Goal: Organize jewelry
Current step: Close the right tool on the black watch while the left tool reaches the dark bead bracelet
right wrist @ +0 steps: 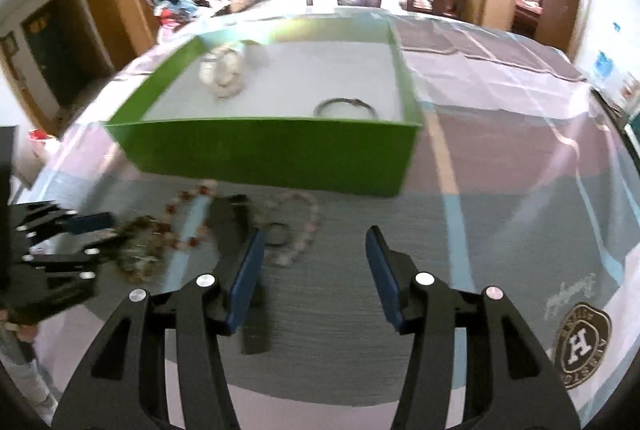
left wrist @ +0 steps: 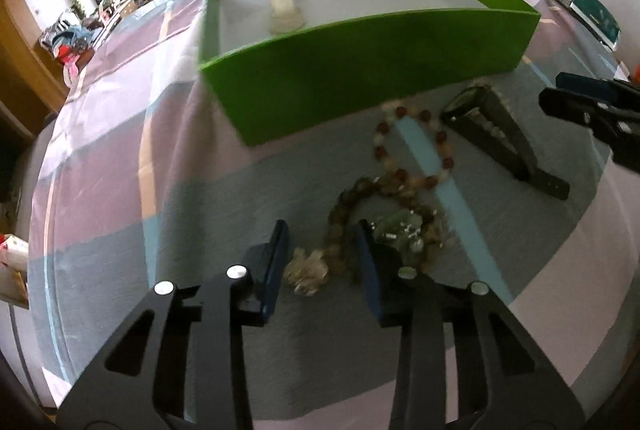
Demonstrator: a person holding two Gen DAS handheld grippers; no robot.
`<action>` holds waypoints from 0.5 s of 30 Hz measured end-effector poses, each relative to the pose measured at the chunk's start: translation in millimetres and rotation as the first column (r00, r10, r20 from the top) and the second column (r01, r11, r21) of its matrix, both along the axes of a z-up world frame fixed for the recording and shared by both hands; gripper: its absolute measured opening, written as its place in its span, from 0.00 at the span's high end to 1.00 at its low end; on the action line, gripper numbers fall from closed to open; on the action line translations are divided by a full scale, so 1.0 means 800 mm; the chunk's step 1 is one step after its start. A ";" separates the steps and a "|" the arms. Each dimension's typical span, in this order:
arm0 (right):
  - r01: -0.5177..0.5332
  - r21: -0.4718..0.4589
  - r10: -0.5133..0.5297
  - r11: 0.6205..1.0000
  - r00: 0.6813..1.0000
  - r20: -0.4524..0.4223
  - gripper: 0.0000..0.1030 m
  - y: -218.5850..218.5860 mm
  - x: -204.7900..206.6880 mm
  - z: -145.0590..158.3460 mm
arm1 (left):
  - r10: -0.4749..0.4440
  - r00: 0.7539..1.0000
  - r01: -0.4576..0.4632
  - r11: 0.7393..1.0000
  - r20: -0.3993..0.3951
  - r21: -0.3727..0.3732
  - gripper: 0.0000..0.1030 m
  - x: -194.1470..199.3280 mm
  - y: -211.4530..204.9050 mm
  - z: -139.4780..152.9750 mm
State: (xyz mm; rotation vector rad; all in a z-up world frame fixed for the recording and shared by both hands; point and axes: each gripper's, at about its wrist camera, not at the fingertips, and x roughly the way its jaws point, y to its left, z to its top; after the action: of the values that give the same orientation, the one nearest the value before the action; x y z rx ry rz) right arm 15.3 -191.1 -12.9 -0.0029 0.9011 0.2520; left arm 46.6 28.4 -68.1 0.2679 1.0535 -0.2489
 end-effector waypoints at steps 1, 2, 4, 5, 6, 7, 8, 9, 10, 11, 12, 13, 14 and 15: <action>-0.022 0.001 0.022 1.000 1.000 0.002 0.49 0.007 -0.002 0.000 | -0.009 1.000 0.009 1.000 -0.001 0.007 0.71 0.003 -0.008 0.000; -0.039 -0.003 0.039 0.999 0.999 -0.001 0.49 0.014 -0.001 -0.001 | -0.018 1.000 0.018 1.000 -0.004 0.009 0.72 0.006 -0.014 0.001; -0.066 -0.019 0.066 0.998 0.998 -0.007 0.49 0.029 0.001 -0.009 | -0.049 0.999 0.049 0.999 0.001 0.012 0.73 0.014 -0.030 0.001; -0.069 -0.031 0.069 0.997 0.998 -0.009 0.49 0.034 0.003 -0.012 | -0.054 0.999 0.054 0.999 0.004 0.007 0.73 0.018 -0.033 -0.001; -0.061 -0.058 0.061 0.996 0.998 -0.006 0.49 0.037 0.003 -0.016 | -0.053 0.999 0.053 0.999 0.007 -0.001 0.73 0.021 -0.035 -0.001; -0.048 -0.077 0.048 0.996 0.999 0.001 0.49 0.037 0.005 -0.020 | -0.045 0.999 0.046 0.999 0.014 -0.023 0.73 0.025 -0.034 -0.001; -0.036 -0.084 0.036 0.996 0.999 0.006 0.49 0.033 0.009 -0.021 | -0.037 0.999 0.038 0.998 0.025 -0.043 0.73 0.026 -0.031 0.000; -0.016 -0.083 0.017 0.996 1.000 0.013 0.49 0.026 0.011 -0.022 | -0.030 0.999 0.032 0.998 0.038 -0.055 0.73 0.026 -0.027 0.002; 0.004 -0.073 -0.002 0.997 1.000 0.019 0.49 0.018 0.014 -0.020 | -0.016 0.998 0.020 0.997 0.059 -0.070 0.73 0.026 -0.021 0.004; 0.038 -0.074 -0.036 0.997 0.999 0.032 0.49 0.007 0.018 -0.017 | -0.002 0.997 0.008 0.996 0.074 -0.088 0.73 0.025 -0.013 0.007; 0.063 -0.086 -0.059 0.994 0.997 0.042 0.49 0.001 0.016 -0.016 | 0.013 0.996 -0.004 0.993 0.083 -0.115 0.73 0.024 -0.005 0.012; 0.085 -0.095 -0.080 0.992 0.995 0.056 0.48 -0.006 0.016 -0.014 | 0.019 0.996 -0.007 0.991 0.086 -0.132 0.69 0.023 -0.002 0.013; 0.099 -0.093 -0.093 0.991 0.993 0.066 0.47 -0.013 0.016 -0.013 | 0.025 0.995 -0.011 0.988 0.092 -0.153 0.66 0.022 0.004 0.017; 0.111 -0.074 -0.106 0.991 0.992 0.067 0.47 -0.021 0.017 -0.011 | 0.031 0.994 -0.014 0.986 0.103 -0.164 0.60 0.021 0.008 0.021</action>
State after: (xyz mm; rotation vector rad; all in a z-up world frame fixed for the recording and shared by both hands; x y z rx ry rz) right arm 29.2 -208.0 -21.8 -0.0332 0.8452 0.1152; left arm 63.2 35.0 -51.3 0.1202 0.9261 -0.2960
